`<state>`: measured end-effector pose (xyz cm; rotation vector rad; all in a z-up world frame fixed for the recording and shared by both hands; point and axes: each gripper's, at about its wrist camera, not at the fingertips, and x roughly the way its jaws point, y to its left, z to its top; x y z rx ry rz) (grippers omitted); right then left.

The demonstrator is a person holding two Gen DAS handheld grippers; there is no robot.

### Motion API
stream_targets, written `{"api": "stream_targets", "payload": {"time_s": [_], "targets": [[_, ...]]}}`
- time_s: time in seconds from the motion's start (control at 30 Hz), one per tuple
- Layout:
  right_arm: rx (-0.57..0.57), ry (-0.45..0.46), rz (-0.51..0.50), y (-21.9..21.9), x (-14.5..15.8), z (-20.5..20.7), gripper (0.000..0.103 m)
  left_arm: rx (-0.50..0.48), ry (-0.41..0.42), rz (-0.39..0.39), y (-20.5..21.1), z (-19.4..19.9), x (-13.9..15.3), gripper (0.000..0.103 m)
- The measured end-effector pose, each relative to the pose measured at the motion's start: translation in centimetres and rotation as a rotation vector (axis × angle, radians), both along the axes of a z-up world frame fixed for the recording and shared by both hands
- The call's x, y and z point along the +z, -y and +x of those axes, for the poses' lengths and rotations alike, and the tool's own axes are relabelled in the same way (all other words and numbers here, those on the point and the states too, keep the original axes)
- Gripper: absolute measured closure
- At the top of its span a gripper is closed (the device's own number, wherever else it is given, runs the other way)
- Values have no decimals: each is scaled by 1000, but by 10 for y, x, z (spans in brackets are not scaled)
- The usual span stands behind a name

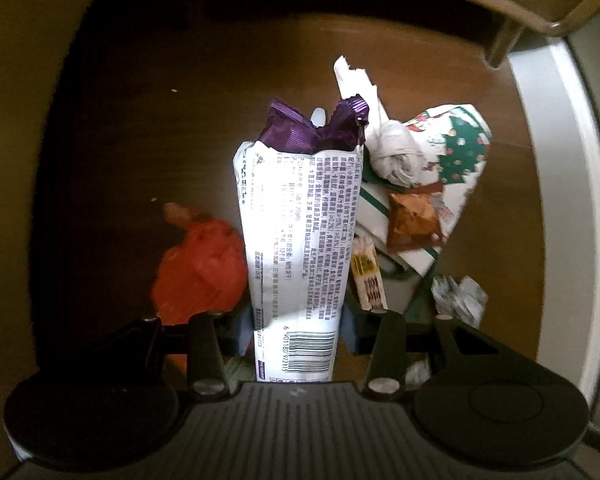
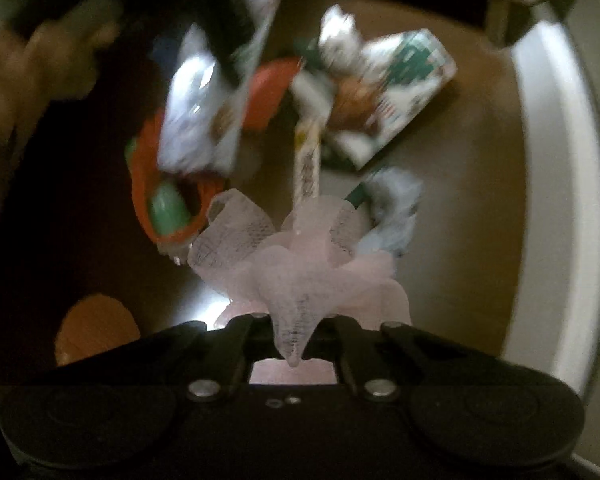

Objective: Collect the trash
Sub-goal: 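Lift both held items up toward the teal wastebasket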

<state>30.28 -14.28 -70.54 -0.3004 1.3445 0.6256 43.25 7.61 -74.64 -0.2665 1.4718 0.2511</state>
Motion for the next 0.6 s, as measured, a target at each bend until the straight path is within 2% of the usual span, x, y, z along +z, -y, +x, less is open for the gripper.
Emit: {"api": "stream_targets", "payload": {"time_s": [0.2,0.47,0.6], "targets": [[-89,88,69,11,105,22,101,4,24,-39,-5,-23,96,61],[-165,211,171,11,279,49,101,-1,86,-71,-23,-39,260,61],[-152,269,209,0,365,62,101,-17,126,-88,-36,-39,343,61]]}}
